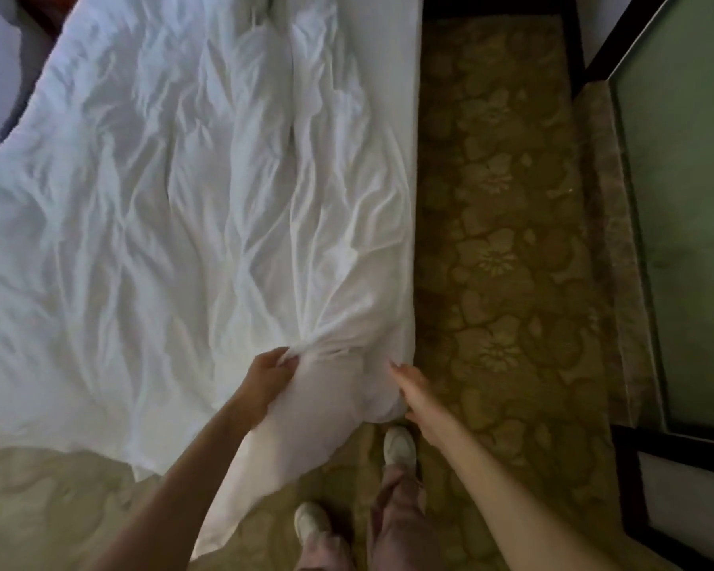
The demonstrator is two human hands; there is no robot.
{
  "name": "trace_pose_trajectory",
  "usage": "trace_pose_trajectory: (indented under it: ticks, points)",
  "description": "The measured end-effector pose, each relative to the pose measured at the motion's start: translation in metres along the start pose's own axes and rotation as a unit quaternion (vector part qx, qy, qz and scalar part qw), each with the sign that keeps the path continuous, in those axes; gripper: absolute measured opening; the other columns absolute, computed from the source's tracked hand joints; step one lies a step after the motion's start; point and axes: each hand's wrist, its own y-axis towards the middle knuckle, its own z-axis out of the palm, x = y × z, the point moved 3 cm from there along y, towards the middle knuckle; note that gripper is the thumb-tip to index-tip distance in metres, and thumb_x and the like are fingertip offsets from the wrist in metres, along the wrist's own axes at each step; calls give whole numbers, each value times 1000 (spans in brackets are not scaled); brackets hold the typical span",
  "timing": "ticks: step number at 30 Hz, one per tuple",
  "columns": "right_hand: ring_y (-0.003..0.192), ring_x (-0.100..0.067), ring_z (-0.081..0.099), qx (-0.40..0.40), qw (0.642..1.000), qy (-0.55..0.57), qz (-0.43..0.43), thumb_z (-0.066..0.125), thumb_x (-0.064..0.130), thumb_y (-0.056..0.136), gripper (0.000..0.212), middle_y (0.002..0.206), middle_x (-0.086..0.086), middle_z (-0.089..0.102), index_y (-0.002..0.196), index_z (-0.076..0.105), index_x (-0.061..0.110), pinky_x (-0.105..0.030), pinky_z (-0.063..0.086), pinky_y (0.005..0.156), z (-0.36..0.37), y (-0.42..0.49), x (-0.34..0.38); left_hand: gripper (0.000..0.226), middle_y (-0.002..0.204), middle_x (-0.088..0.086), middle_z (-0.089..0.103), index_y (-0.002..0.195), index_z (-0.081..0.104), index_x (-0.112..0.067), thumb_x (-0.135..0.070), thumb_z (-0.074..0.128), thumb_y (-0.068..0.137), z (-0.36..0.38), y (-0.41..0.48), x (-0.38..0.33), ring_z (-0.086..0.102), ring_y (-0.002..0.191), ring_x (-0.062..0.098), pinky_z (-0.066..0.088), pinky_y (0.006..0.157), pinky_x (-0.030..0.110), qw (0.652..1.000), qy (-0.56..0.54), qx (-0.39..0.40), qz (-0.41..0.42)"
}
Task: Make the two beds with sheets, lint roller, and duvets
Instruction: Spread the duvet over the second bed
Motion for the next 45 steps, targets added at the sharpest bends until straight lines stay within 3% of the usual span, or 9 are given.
trace_pose_trajectory:
  ticks: [6,11,15,18,22,27,34,41,45]
  points:
    - [114,-24,56,74,991,103,-41,42,66,87,72,118,3,57,138,43,15,-31,44,87,2,-26,59,24,76,6,69,89,67,-10,-17,47,99,40,-54,-27,64,71,15,51,64,25,984,-146,97,-25]
    - [125,-29,45,17,996,38,-77,75,58,65,103,128,-10,50,145,31,10,-36,35,99,-22,-60,71,23,87,14,67,99,66,0,-18,50,98,31,-88,-19,63,80,23,52,68,27,981,-177,80,15]
    - [118,-33,51,-72,992,-31,-98,72,33,78,74,130,-17,54,137,43,1,-40,35,107,-86,-104,11,18,68,3,55,73,58,-14,-29,54,83,48,-114,-16,49,64,15,37,64,29,991,37,95,85]
    - [116,-34,50,-138,985,-44,-98,75,28,79,72,133,-22,51,136,44,-3,-44,32,110,-125,-144,-28,26,104,11,67,96,65,-11,-26,44,96,80,-128,-8,58,100,26,40,82,30,930,314,64,177]
    - [132,-36,37,-235,966,-27,-100,69,14,84,68,145,-20,39,142,37,-2,-41,23,114,-167,-171,-55,27,117,10,65,111,65,-11,-21,45,95,108,-153,-10,55,113,27,39,85,27,928,296,78,214]
    - [79,-35,57,-312,945,-66,-72,56,22,95,46,88,-19,60,129,49,-8,-38,46,72,-149,-180,-85,41,141,6,48,139,47,-17,-21,43,98,103,-166,29,44,130,21,31,103,21,933,265,177,167]
    - [121,-37,45,-231,966,-117,-14,49,11,97,45,136,-24,44,138,37,-3,-39,38,93,-94,-160,-107,37,137,6,50,131,51,-12,-13,42,95,42,-146,110,50,122,20,39,97,22,959,275,59,34]
    - [103,-24,51,-143,982,-124,-27,51,18,97,30,117,-13,53,124,51,6,-26,43,76,-99,-109,-74,33,105,11,61,117,61,-5,-4,46,88,55,-98,98,59,87,22,46,68,22,969,236,56,-49]
    - [96,-21,56,-139,977,-161,-8,55,18,93,5,112,-11,60,88,58,20,-26,45,81,-148,-66,-74,24,119,17,63,107,64,-8,-4,48,89,103,-67,63,60,110,31,48,91,33,966,243,34,-76]
